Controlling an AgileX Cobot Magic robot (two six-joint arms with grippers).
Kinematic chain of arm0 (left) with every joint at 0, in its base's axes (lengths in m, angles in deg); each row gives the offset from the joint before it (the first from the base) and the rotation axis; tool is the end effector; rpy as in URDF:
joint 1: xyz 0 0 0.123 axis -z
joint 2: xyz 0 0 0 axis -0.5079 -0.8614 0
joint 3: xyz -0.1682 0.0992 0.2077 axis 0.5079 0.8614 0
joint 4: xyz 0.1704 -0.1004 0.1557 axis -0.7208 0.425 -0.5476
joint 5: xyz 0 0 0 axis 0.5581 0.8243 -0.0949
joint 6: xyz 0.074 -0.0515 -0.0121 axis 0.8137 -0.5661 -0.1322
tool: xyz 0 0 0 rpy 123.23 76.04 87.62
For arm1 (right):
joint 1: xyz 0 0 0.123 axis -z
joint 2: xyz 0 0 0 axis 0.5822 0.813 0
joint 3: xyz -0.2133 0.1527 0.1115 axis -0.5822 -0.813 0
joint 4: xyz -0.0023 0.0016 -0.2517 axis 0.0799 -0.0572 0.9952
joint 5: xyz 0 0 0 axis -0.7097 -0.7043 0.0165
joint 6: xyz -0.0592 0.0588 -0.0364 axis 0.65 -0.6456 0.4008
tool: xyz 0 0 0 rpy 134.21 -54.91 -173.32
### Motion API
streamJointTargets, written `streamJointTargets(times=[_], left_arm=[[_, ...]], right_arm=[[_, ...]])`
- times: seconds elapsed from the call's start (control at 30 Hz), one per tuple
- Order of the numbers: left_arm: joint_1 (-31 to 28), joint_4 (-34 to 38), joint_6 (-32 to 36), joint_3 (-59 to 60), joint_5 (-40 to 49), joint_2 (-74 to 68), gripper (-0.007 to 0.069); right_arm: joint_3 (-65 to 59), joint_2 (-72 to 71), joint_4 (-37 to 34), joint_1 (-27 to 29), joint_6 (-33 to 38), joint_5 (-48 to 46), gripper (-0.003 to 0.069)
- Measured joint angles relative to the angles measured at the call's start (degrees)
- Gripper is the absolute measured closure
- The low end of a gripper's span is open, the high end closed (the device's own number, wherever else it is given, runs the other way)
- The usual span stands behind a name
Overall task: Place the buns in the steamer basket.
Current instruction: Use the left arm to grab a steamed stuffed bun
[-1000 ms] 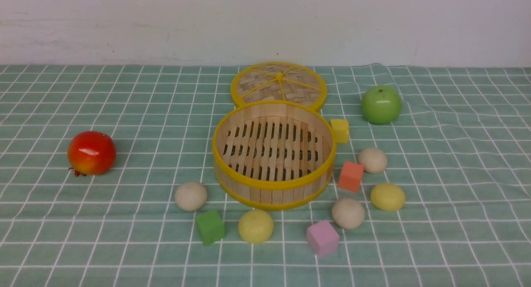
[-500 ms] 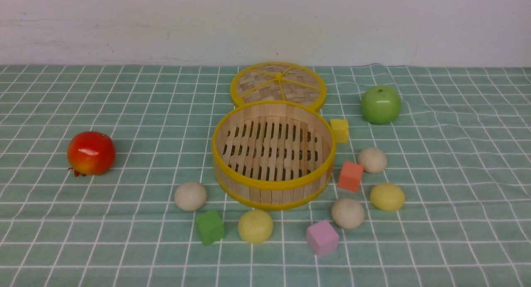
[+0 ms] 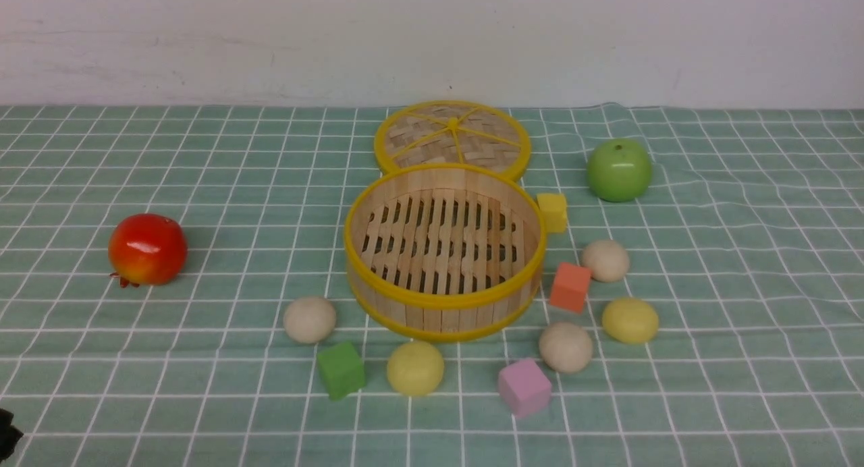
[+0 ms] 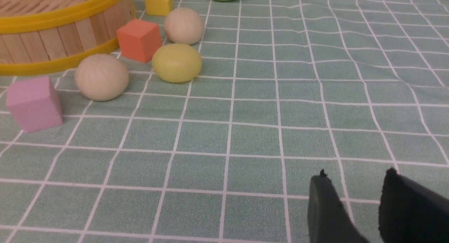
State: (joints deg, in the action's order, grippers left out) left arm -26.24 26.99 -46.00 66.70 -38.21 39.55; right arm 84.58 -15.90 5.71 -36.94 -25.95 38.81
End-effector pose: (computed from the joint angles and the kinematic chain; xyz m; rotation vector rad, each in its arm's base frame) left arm 0.0546 -0.0065 0.2129 -0.7463 1.3947 -0.9434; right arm 0.0521 0.0035 0.1745 -0.0093 1.8698 0.0623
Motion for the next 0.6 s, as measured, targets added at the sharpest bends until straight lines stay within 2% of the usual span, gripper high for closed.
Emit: streamJointTargets(times=[0.07,0.1,0.13,0.2,0.23,0.3,0.4,0.5,0.6], left_arm=[[0.0,-1.8,2.8,-4.9,5.7,-0.2,0.0505],[0.0,-2.1,2.8,-5.5,5.7,-0.3,0.0512],[0.0,-4.7,7.3,-11.7,12.5,-3.0,0.0572],[0.0,-7.5,12.4,-18.5,20.3,-8.3,0.0638],[0.0,-7.8,13.5,-19.2,22.2,-9.0,0.0638],[0.0,-10.9,19.0,-28.7,33.9,-19.8,0.0638],[0.0,-13.6,23.0,-38.1,47.9,-33.7,0.0638],[0.0,-14.8,25.5,-43.0,54.5,-44.1,0.0638],[0.0,-14.8,28.8,-46.6,54.6,-56.3,0.0638]], right_arm=[[0.0,0.0,0.0,0.0,0.0,0.0,0.042],[0.0,0.0,0.0,0.0,0.0,0.0,0.042],[0.0,0.0,0.0,0.0,0.0,0.0,0.042],[0.0,0.0,0.0,0.0,0.0,0.0,0.042],[0.0,0.0,0.0,0.0,0.0,0.0,0.042],[0.0,0.0,0.0,0.0,0.0,0.0,0.042],[0.0,0.0,0.0,0.0,0.0,0.0,0.042],[0.0,0.0,0.0,0.0,0.0,0.0,0.042],[0.0,0.0,0.0,0.0,0.0,0.0,0.042]])
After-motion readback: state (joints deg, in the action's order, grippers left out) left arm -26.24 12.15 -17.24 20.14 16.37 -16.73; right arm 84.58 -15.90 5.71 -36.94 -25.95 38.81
